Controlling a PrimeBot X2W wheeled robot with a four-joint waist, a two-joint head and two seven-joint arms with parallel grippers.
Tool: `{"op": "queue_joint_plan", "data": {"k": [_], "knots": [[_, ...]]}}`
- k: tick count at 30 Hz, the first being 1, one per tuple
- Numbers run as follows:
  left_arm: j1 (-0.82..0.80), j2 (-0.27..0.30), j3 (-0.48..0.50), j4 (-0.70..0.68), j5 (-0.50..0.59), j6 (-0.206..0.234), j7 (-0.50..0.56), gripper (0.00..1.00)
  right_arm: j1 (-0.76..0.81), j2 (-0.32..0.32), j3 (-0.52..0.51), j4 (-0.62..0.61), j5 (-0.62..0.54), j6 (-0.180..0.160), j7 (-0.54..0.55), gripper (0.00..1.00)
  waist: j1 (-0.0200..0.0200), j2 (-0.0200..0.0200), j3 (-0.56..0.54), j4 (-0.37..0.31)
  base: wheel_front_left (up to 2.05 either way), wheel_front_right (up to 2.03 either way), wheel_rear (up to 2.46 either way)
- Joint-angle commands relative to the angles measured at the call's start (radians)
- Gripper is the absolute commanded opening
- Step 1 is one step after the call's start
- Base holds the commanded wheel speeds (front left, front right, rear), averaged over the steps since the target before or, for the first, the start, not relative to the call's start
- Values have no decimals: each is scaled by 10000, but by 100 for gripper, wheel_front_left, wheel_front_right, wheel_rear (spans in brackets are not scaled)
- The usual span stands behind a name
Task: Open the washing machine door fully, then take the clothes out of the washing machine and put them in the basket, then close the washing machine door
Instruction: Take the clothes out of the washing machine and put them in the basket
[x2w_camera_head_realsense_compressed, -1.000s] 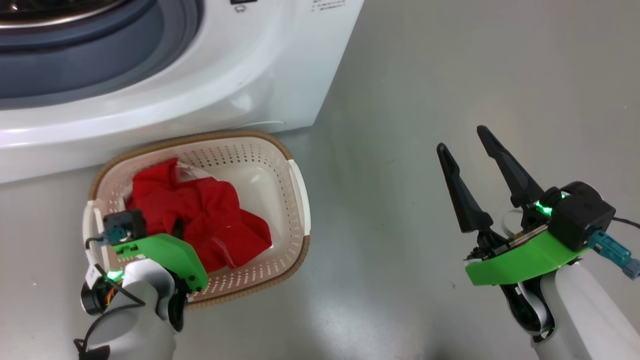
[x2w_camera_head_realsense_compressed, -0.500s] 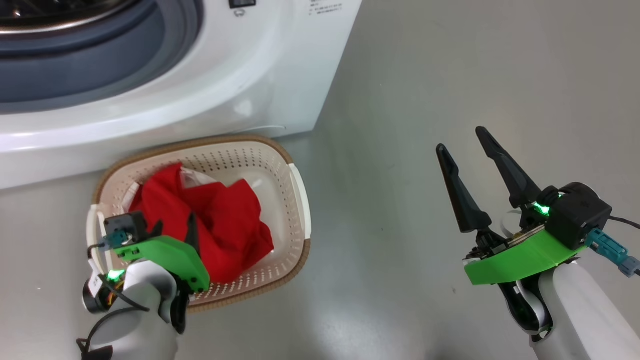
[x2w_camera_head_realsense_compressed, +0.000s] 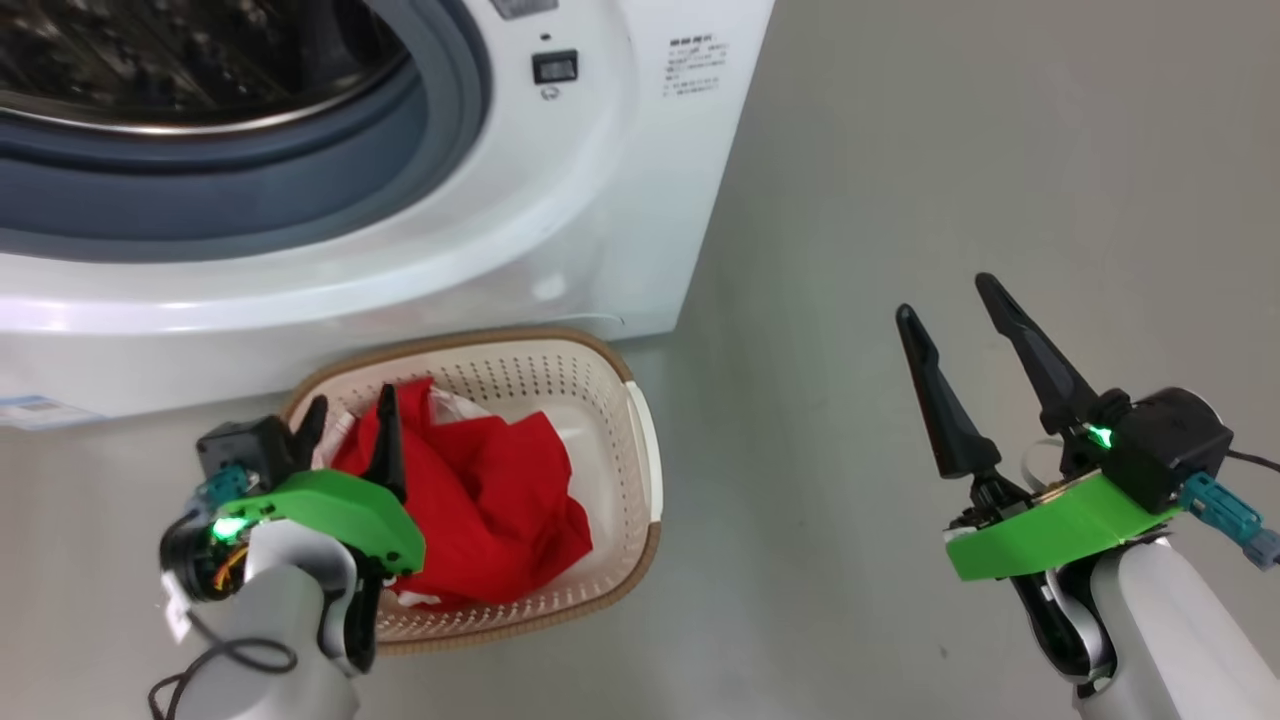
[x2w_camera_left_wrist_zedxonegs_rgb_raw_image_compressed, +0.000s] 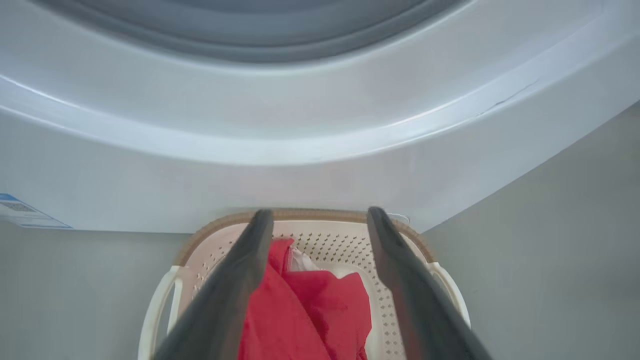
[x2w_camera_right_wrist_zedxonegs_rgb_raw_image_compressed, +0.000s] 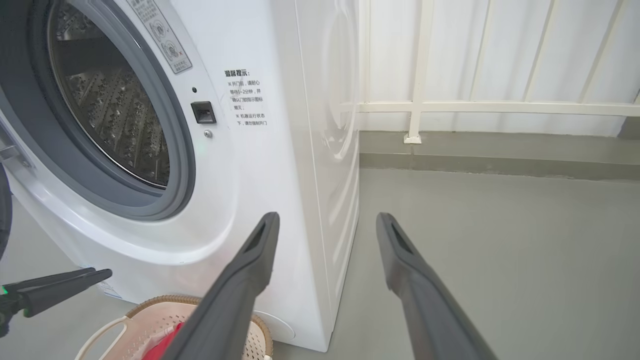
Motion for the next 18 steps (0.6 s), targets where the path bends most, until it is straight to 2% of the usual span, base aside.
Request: {"op": "queue_joint_plan", "data": {"k": [1, 12, 18], "knots": [[447, 318, 355, -665, 211, 81, -120, 100, 244, -2, 62, -229, -97, 33, -65, 100, 0, 0, -450, 237, 0, 0, 0], [2407, 266, 1017, -4654, 1235, 429, -121, 100, 795, 212, -387, -345, -368, 33, -65, 100, 0, 0, -1539, 469, 0, 0, 0], [3428, 189, 1287, -6607, 1425, 387, -121, 100, 1105, 318, -484, -289, -433, 33, -65, 100, 0, 0, -2159, 469, 0, 0, 0]]}}
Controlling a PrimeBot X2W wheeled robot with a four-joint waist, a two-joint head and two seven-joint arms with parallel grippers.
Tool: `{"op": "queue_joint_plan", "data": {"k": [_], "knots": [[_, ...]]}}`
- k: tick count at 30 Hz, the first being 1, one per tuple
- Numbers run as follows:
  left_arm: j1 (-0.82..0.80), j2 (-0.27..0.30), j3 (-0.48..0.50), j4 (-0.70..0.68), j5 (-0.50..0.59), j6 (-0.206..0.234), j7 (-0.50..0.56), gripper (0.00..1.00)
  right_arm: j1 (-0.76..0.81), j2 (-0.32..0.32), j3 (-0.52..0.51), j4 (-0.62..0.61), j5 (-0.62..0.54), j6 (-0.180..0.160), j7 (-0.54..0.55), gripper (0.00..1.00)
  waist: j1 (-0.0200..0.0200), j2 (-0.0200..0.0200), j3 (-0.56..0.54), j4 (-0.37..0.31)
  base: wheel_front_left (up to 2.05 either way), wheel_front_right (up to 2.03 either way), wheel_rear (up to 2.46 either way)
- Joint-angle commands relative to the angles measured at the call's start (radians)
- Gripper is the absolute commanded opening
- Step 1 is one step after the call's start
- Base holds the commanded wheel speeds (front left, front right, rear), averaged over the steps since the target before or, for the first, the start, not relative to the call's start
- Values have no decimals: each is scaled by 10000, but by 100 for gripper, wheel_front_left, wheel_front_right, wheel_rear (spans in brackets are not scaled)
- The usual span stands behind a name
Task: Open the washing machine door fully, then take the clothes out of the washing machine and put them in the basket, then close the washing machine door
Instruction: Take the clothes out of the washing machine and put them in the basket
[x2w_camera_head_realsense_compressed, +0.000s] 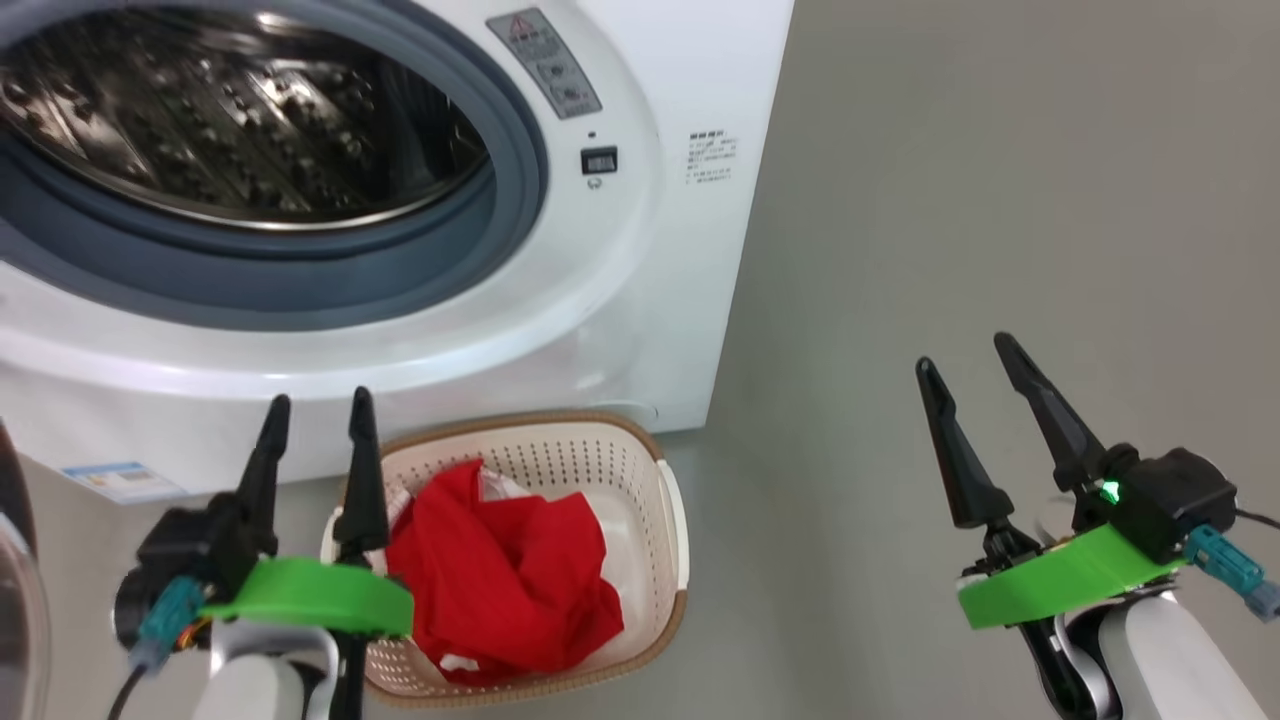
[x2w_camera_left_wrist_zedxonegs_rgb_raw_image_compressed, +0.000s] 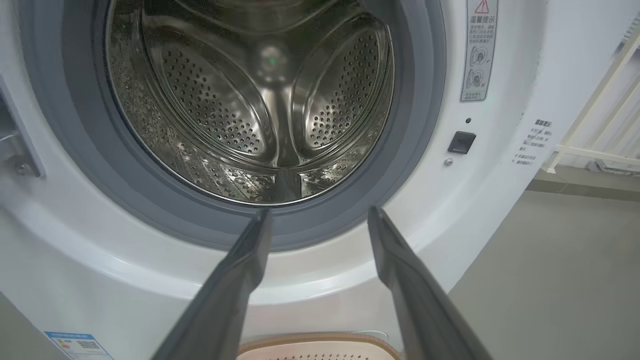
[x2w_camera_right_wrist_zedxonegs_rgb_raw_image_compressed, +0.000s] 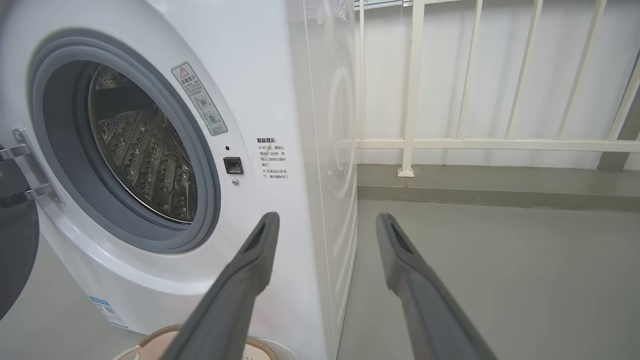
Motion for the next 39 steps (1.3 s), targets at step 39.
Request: {"op": "queue_joint_plan", "data": {"k": [39], "knots": [[3390, 151, 1320, -3041, 1116, -63, -118, 100, 1511, -55, -368, -131, -425, 33, -65, 100, 0, 0, -2488, -303, 0, 0, 0]]}}
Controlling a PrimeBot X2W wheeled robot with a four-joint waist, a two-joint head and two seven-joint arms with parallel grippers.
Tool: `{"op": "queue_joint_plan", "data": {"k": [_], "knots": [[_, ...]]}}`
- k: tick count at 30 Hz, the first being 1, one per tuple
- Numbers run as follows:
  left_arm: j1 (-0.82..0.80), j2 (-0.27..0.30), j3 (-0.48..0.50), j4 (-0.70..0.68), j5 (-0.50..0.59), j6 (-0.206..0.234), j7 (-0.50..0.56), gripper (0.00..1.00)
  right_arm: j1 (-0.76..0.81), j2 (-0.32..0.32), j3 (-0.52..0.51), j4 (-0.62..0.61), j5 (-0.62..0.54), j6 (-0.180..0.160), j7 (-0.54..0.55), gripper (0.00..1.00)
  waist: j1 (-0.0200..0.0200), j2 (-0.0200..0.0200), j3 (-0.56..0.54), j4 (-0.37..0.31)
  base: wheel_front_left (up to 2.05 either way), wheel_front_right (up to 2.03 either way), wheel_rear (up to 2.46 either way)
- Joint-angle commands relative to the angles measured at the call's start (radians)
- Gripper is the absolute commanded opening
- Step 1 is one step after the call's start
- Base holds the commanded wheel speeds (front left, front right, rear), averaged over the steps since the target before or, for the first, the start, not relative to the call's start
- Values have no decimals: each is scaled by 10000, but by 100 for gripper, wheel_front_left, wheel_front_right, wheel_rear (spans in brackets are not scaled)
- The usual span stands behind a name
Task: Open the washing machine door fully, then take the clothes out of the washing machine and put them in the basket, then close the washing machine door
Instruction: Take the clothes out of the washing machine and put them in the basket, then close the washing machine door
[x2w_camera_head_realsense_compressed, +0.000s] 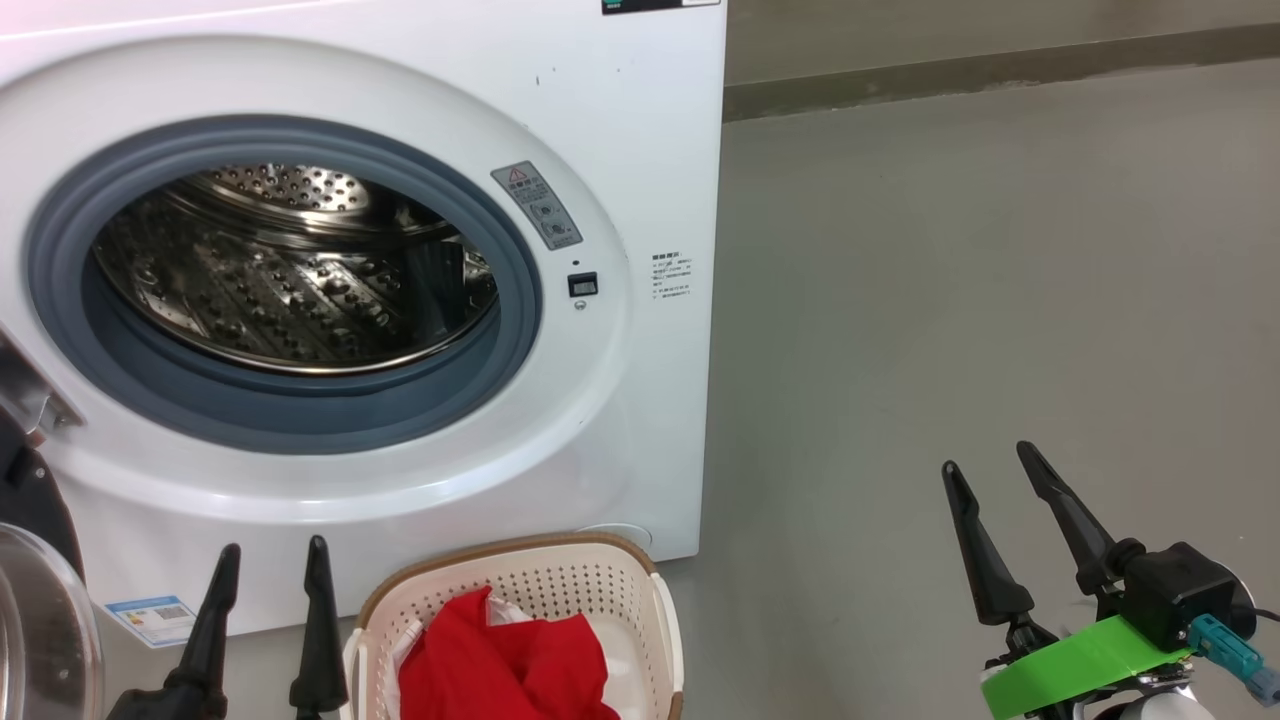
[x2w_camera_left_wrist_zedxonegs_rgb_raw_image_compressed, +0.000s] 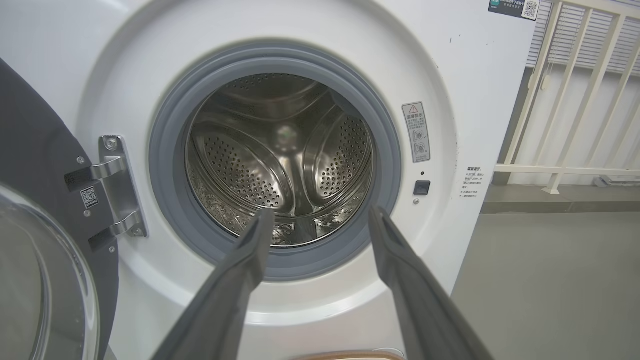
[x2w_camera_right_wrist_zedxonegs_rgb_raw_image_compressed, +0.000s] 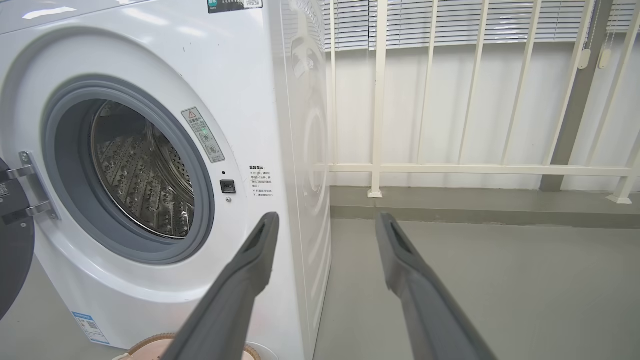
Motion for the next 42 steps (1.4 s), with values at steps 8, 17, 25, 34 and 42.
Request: {"op": "queue_joint_plan", "data": {"k": [8, 17, 25, 34, 42], "knots": [[-51, 155, 323, -150, 314, 199, -76, 100, -82, -187, 141, -257, -92, 33, -65, 100, 0, 0, -110, 17, -12, 12, 0], [-93, 149, 269, -185, 339, 187, -76, 100, -79, -250, 161, -247, -92, 33, -65, 100, 0, 0, -41, -4, -114, 114, 0], [-179, 132, 164, -304, 190, 38, -76, 100, -89, -291, 185, -249, -33, 33, -65, 100, 0, 0, 16, 48, -202, 202, 0], [-188, 114, 219, -492, 157, 28, -76, 100, -148, -308, 220, -217, 27, 33, -65, 100, 0, 0, 49, 135, -137, 137, 0], [-169, 101, 244, -456, 145, 66, -76, 100, -166, -270, 236, -200, 48, 33, -65, 100, 0, 0, 40, 168, -26, 26, 0]]}}
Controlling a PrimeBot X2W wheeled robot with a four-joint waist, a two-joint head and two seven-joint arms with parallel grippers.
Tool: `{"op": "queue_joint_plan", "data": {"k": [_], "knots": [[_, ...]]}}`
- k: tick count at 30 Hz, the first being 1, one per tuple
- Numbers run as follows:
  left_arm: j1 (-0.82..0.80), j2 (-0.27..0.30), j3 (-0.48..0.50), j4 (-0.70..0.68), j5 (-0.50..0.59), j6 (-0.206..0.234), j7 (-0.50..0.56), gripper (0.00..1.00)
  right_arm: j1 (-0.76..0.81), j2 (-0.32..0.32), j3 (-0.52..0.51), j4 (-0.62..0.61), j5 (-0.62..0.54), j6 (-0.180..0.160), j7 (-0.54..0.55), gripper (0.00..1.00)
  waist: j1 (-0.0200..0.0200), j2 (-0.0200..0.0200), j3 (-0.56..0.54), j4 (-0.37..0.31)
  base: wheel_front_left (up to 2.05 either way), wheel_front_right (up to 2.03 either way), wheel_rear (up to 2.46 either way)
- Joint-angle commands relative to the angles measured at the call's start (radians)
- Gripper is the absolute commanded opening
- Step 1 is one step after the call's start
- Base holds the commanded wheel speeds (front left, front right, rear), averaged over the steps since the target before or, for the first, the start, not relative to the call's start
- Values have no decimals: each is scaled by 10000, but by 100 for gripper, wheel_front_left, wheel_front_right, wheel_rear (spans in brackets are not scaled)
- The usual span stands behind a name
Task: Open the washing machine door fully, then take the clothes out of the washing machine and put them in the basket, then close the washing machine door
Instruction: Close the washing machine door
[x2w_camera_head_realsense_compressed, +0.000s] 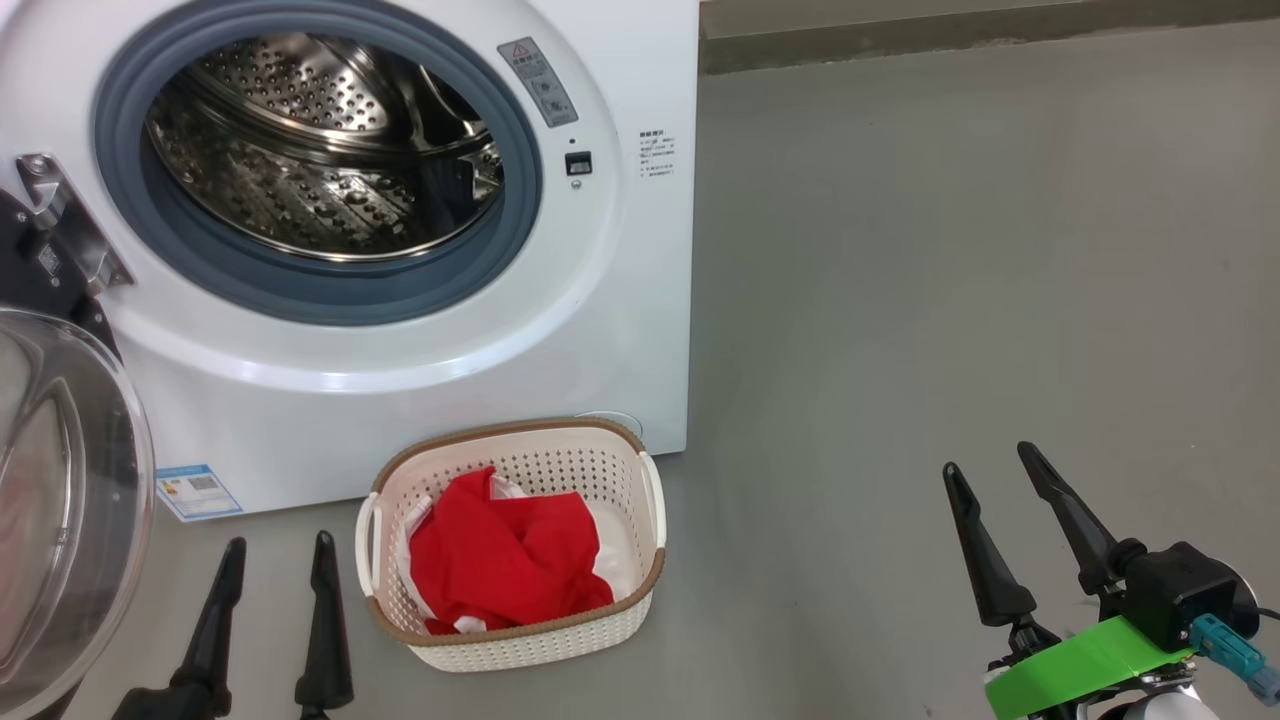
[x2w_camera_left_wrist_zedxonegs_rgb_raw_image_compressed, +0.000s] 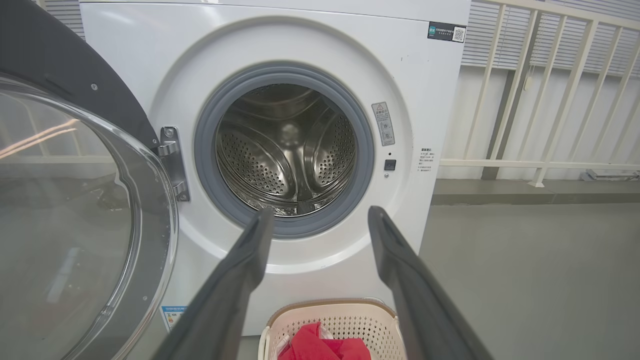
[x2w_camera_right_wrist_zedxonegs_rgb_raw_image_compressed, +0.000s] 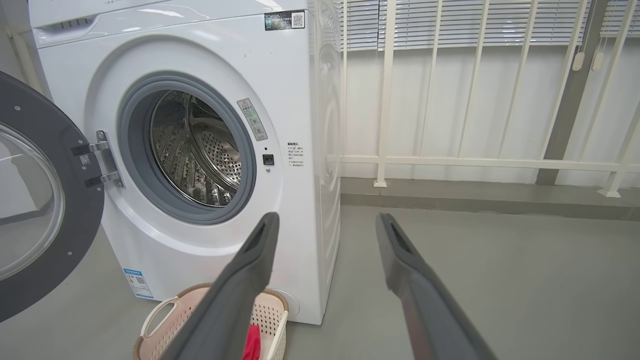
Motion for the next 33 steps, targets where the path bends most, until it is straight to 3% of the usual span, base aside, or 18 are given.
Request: {"op": "queue_joint_plan", "data": {"k": [1, 13, 33], "knots": [[-182, 79, 346, -254, 19, 66, -76, 100, -195, -125, 192, -213, 41, 33, -65, 100, 0, 0, 0, 7, 0, 0, 0], [-192, 67, 269, -386, 156, 290, -76, 100, -129, -80, 238, -221, 26, 33, -65, 100, 0, 0, 21, 445, 0, 0, 0], [218, 61, 179, -1325, 310, 1105, 143, 100, -548, -64, 806, -301, 106, 33, -65, 100, 0, 0, 34, 2660, 0, 0, 0]]}}
